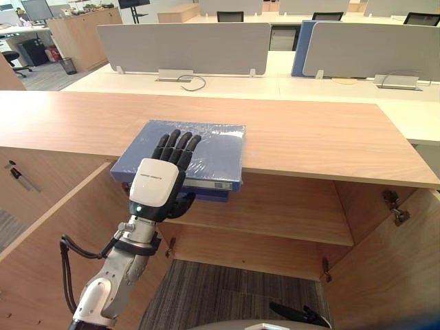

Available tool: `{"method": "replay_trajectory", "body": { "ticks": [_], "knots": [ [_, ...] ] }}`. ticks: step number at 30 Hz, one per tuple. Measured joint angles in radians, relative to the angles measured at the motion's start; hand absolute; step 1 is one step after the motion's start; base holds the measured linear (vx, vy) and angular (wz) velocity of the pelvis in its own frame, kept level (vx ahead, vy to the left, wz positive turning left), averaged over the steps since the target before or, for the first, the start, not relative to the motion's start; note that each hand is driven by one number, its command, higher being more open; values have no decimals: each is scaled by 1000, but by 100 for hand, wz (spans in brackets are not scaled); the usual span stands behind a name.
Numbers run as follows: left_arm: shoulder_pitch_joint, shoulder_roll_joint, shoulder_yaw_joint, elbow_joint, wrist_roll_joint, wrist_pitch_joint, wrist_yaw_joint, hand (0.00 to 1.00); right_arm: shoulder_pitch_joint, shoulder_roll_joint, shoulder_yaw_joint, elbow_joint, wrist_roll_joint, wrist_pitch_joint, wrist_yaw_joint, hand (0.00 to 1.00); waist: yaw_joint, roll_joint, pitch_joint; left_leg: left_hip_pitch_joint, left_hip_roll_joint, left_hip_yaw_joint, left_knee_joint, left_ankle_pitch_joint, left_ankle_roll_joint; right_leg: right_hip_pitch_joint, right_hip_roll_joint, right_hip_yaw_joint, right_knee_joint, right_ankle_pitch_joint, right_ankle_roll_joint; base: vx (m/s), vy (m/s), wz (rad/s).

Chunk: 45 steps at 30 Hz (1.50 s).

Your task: Walk over to the cabinet, pick up the folder, carry it to the office cabinet, place the folder inside the office cabinet, then close the office cabinet door

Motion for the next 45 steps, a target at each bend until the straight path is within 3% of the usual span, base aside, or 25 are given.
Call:
{"method": "replay_trajectory", "body": {
  "ticks": [13,16,19,23,28,29,32,34,39,45],
  "knots": [
    [-147,62,4,84,43,22,71,0,-6,1,7,-5,-2,0,0,100,-21,-5,3,0,1,20,-1,0,6,7,13,24,-63,36,-8,-10,-7,-6],
    [-160,61,4,83,52,37,71,0,-6,-1,8,-7,-2,0,-1,100,-23,-3,5,2,2,20,-1,0,6,11,14,24,-68,37,-6,0,0,0],
    [-138,4,10,21,51,58,38,0,-6,-3,6,-4,-2,0,-1,100,-25,-4,8,2,2,20,-1,0,5,12,14,25,-67,38,-5,-1,-10,0],
    [-26,-97,14,-186,-110,8,-55,0,-6,0,-17,1,-2,1,-1,100,-25,-10,13,5,2,21,-1,-2,3,14,14,27,-66,38,-4,0,0,0],
    [3,-224,37,-272,-637,-74,-163,0,3,2,-32,-19,3,7,-1,100,-25,-3,17,32,8,48,-3,-10,-2,20,19,59,-66,38,-4,-15,-23,-16],
    [6,-260,63,-278,-832,-83,-199,0,24,9,-29,-68,32,8,-6,100,-27,1,18,38,8,58,-4,-12,-1,17,21,72,-64,39,-3,-31,-15,-27],
    [50,-340,142,-312,-1173,-84,-235,0,115,55,-25,-301,65,17,-38,100,-49,7,26,37,13,92,-4,-14,-1,-11,26,107,-51,43,-5,-25,-10,-38],
    [80,-410,189,-338,-1398,-86,-234,0,226,104,26,-614,75,24,-116,100,-59,10,30,39,19,138,-2,-22,-1,-45,34,157,-43,50,-6,-26,7,-58],
    [118,-430,199,-360,-1576,-87,-238,0,332,135,48,-1177,-19,39,-224,100,-83,-12,45,53,17,213,21,-48,1,-88,33,234,-13,51,-5,-22,19,-46],
    [149,-442,171,-404,-1595,-70,-247,0,346,137,61,-1573,-321,37,-319,100,-109,10,63,75,15,289,46,-76,0,-119,41,315,11,51,-3,-6,19,-39]
  ]
}}
